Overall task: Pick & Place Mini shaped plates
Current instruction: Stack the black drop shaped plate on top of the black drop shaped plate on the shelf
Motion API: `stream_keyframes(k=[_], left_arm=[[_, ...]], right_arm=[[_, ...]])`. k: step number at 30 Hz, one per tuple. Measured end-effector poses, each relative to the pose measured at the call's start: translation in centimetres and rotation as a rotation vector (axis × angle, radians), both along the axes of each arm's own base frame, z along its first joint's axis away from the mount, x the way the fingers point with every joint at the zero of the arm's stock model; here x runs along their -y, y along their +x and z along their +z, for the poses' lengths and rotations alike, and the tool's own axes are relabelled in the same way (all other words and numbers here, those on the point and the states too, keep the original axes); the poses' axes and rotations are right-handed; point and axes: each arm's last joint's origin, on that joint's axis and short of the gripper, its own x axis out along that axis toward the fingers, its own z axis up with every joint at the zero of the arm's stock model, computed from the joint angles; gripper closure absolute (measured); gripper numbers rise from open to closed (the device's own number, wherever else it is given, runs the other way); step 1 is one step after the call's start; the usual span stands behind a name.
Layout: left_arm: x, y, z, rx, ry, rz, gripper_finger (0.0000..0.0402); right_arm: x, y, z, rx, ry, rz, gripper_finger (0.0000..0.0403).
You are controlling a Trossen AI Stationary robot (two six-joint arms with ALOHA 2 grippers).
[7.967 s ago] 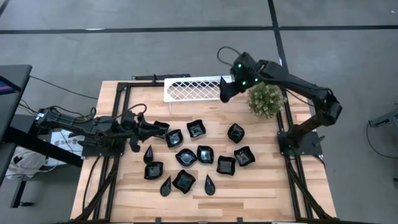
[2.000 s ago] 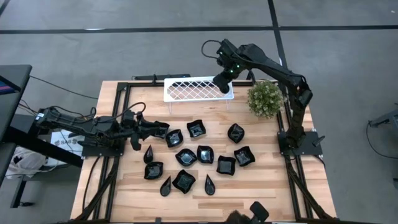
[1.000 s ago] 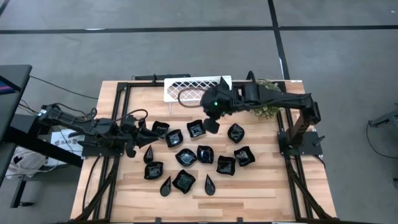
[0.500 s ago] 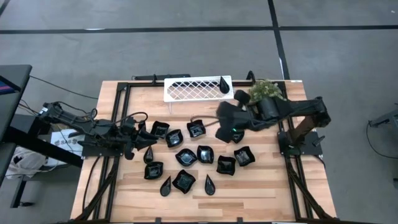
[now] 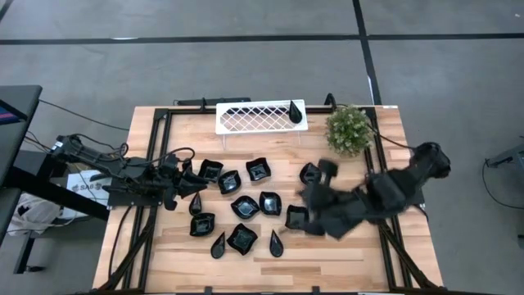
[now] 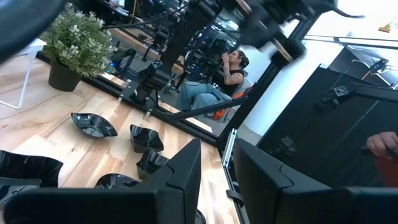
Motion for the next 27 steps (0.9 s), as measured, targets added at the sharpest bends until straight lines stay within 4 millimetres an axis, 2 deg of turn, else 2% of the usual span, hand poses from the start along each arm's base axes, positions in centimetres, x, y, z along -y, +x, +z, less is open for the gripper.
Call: stream_keyframes(k=[4, 7, 12, 15, 19, 21, 27], left_arm=[[0.0, 0.0, 0.0, 0.000, 0.000, 0.000, 0.0305], [0.0, 0.0, 0.0, 0.000, 0.000, 0.000, 0.0305], [0.0, 0.0, 0.0, 0.000, -0.002, 0.001, 0.0305], [0.0, 0.0, 0.0, 0.000, -0.002, 0.001, 0.0305], [0.0, 0.0, 0.0, 0.000, -0.003, 0.001, 0.0305], [0.0, 0.0, 0.0, 0.000, -0.003, 0.001, 0.0305], [0.0, 0.0, 0.0, 0.000, -0.003, 0.001, 0.0305]], right_arm=[[-0.1, 2.3, -1.4, 0.106, 0.093, 0.225, 0.0403], [1.5, 3.0, -3.6, 0.110, 0.098, 0.234, 0.0403], [4.8, 1.4, -8.5, 0.050, 0.221, 0.126, 0.0403], [5.7, -0.2, -9.9, 0.178, 0.342, 0.110, 0.0403], [4.8, -2.0, -10.1, 0.450, 0.450, 0.182, 0.0403], [4.0, -2.4, -10.5, 0.527, 0.499, 0.216, 0.0403], [0.8, -2.4, -13.6, 0.420, 0.647, 0.155, 0.0403]])
